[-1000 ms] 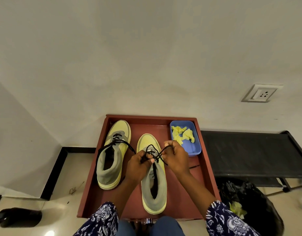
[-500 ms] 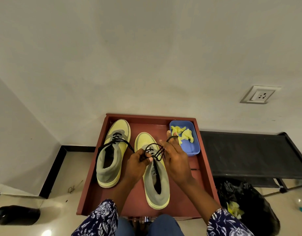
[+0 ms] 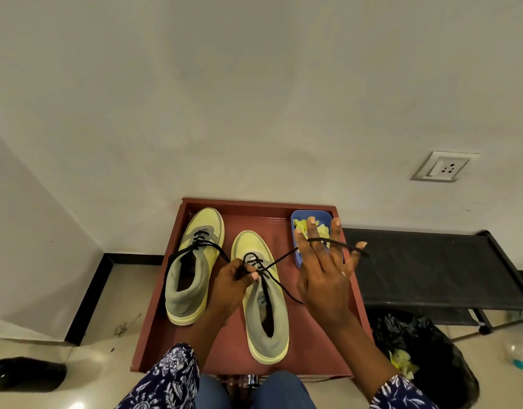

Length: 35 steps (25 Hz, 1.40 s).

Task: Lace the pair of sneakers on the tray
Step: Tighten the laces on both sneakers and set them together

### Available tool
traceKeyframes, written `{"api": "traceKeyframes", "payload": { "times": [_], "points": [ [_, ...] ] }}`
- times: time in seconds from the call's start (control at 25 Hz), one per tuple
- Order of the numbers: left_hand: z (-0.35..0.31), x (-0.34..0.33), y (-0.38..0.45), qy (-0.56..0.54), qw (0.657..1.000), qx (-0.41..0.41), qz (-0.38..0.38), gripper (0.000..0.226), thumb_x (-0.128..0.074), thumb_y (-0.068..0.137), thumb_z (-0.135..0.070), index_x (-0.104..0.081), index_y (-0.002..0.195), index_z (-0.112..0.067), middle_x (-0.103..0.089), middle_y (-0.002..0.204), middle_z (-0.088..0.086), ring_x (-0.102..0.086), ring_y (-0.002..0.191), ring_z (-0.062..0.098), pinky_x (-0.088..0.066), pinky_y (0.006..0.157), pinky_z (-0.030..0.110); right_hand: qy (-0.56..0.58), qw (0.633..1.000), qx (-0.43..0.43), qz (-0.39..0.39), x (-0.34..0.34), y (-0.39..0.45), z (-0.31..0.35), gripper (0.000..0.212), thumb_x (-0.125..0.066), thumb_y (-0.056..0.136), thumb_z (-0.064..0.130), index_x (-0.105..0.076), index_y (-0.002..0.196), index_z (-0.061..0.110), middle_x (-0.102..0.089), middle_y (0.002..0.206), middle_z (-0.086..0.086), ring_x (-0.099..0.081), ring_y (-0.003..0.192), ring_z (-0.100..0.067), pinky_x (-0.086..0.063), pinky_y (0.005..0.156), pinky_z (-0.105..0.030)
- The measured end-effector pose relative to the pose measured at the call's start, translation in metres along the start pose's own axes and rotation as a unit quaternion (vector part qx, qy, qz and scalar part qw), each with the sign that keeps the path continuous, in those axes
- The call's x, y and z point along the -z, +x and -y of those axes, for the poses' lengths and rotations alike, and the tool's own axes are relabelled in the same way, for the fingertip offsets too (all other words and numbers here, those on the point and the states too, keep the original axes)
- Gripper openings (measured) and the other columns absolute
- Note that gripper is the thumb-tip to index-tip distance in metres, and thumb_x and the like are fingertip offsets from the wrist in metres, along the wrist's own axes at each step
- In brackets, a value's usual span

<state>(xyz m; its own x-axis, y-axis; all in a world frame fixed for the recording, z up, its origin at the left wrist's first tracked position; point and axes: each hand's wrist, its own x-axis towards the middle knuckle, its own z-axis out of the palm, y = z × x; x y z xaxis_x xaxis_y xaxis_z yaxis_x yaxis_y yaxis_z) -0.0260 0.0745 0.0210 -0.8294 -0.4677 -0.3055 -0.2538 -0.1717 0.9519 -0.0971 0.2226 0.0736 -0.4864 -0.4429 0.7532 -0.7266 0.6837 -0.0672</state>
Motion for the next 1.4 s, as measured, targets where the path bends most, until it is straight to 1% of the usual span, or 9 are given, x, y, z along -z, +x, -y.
{"api": "traceKeyframes", "payload": {
  "times": [0.08,0.28,0.52,0.64,0.76,0.88,0.96,1.2,1.4],
  "points": [
    [0.000,0.002,-0.001,-0.010,1.000,0.007,0.001,0.015,-0.057,0.086,0.003,-0.053,0.079,-0.009,-0.059,0.079,0.003,-0.053,0.068,0.006,-0.041,0.057,0.012,-0.028,0.999,-0.016,-0.023,0.005,0.005,-0.003,0.037,-0.024,0.099,0.022,-0.046,0.129,0.021,-0.050,0.134,0.003,-0.040,0.131,-0.027,-0.002,0.111,-0.055],
    [-0.001,0.001,0.000,0.001,1.000,0.010,0.003,0.011,-0.057,0.087,0.001,-0.053,0.082,-0.008,-0.060,0.087,0.008,-0.056,0.076,0.009,-0.042,0.065,0.017,-0.007,0.992,-0.122,-0.026,-0.001,-0.011,-0.002,0.037,-0.029,0.098,0.033,-0.061,0.110,0.019,-0.071,0.095,-0.002,-0.061,0.097,-0.023,-0.030,0.088,-0.041],
    [-0.002,0.000,-0.003,0.015,1.000,0.006,-0.005,0.012,-0.057,0.087,0.002,-0.053,0.082,-0.009,-0.059,0.082,0.000,-0.056,0.075,0.004,-0.044,0.060,0.011,0.080,0.933,-0.304,0.173,-0.014,-0.057,0.008,0.049,-0.026,0.088,0.042,-0.068,0.092,0.016,-0.068,0.082,-0.002,-0.063,0.080,-0.025,-0.042,0.077,-0.043],
    [-0.001,-0.001,-0.003,0.017,1.000,0.005,-0.006,0.014,-0.057,0.086,0.002,-0.053,0.081,-0.010,-0.059,0.081,-0.001,-0.056,0.077,0.005,-0.043,0.064,0.012,0.132,0.891,-0.349,0.257,-0.020,-0.061,-0.004,0.049,-0.028,0.093,0.045,-0.063,0.090,0.011,-0.066,0.080,-0.009,-0.062,0.073,-0.027,-0.036,0.056,-0.022],
    [0.000,-0.001,-0.003,0.020,1.000,0.001,-0.008,0.017,-0.057,0.086,0.003,-0.053,0.079,-0.012,-0.059,0.081,-0.002,-0.056,0.076,0.003,-0.044,0.062,0.011,0.175,0.879,-0.322,0.306,-0.034,-0.049,-0.008,0.028,-0.043,0.096,0.029,-0.064,0.088,0.012,-0.068,0.084,-0.010,-0.061,0.074,-0.024,-0.039,0.054,-0.025],
    [-0.001,0.000,-0.002,0.009,1.000,0.002,-0.005,0.017,-0.056,0.086,0.004,-0.054,0.079,-0.012,-0.060,0.080,-0.002,-0.058,0.074,0.001,-0.045,0.059,0.008,0.253,0.854,-0.210,0.403,-0.055,-0.033,-0.004,0.033,-0.046,0.092,0.008,-0.060,0.120,0.014,-0.066,0.112,-0.009,-0.060,0.101,-0.025,-0.044,0.083,-0.027],
    [-0.002,0.000,-0.002,0.004,1.000,0.003,-0.002,0.016,-0.056,0.086,0.004,-0.054,0.081,-0.011,-0.060,0.080,-0.002,-0.058,0.073,0.001,-0.045,0.060,0.009,0.271,0.833,-0.159,0.455,-0.064,-0.026,-0.001,0.040,-0.044,0.089,0.002,-0.057,0.126,0.013,-0.061,0.124,-0.009,-0.056,0.113,-0.024,-0.041,0.093,-0.025],
    [-0.002,0.000,0.004,0.003,1.000,0.012,-0.007,0.016,-0.057,0.086,0.002,-0.056,0.079,-0.013,-0.061,0.078,0.001,-0.055,0.072,0.011,-0.042,0.061,0.026,0.263,0.838,-0.208,0.430,-0.065,-0.032,0.005,0.024,-0.047,0.091,0.006,-0.065,0.106,0.005,-0.065,0.105,-0.014,-0.057,0.098,-0.029,-0.037,0.074,-0.025],
    [-0.003,-0.001,0.003,0.002,1.000,0.006,-0.007,0.018,-0.057,0.086,0.003,-0.056,0.078,-0.014,-0.062,0.079,0.000,-0.058,0.073,0.008,-0.042,0.063,0.021,0.272,0.840,-0.248,0.398,-0.063,-0.044,0.013,0.020,-0.048,0.092,0.008,-0.065,0.102,0.005,-0.065,0.102,-0.012,-0.058,0.093,-0.026,-0.031,0.067,-0.018]
  ]
}}
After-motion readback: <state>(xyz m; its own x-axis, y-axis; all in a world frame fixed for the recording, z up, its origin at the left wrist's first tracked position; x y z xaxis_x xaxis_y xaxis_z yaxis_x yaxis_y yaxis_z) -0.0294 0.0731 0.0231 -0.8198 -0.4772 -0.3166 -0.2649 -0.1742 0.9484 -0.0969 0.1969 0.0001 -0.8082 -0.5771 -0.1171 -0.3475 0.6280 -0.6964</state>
